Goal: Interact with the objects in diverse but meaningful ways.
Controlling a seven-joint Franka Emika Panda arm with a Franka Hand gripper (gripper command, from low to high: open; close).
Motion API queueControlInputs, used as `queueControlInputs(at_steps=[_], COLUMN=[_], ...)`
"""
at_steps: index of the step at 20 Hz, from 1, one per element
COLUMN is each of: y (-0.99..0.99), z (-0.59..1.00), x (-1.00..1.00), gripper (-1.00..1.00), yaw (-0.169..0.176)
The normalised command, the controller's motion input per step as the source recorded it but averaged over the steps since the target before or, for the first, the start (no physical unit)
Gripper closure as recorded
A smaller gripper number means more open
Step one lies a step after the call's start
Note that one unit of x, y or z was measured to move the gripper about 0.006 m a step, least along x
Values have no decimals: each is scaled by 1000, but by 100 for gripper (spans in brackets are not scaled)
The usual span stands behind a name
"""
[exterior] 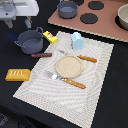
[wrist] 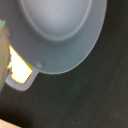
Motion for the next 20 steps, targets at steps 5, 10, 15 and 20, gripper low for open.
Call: queueControlInputs(at_steps=[5,10,15,20], y=[539,606,714,798], z=[299,417,398,387], x=[900,681,453,435], gripper=[-100,-100,-100,-100], yaw=[1,18,35,58])
